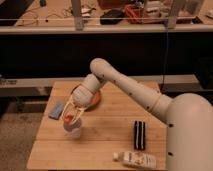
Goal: Place the pepper in the ceramic cup
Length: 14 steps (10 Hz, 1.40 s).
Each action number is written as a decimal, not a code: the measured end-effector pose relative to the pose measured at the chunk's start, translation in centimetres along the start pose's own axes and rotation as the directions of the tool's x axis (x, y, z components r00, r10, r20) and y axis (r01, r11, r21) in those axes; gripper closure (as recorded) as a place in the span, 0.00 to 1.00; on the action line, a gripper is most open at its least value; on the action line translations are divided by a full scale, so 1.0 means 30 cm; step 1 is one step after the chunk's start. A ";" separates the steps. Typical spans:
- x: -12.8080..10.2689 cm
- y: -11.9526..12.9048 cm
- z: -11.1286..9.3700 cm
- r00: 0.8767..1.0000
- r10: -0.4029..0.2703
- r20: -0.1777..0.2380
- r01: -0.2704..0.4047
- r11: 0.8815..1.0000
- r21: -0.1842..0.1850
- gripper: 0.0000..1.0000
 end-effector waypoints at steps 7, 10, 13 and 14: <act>0.085 0.109 -0.006 0.996 0.078 0.045 -0.079 0.997 0.019 1.00; 0.133 0.093 0.044 0.993 0.078 0.089 -0.080 0.997 0.008 1.00; 0.145 0.084 0.061 0.993 0.073 0.089 -0.074 0.997 0.003 0.91; 0.140 0.093 0.049 0.993 0.074 0.088 -0.074 0.997 0.001 0.84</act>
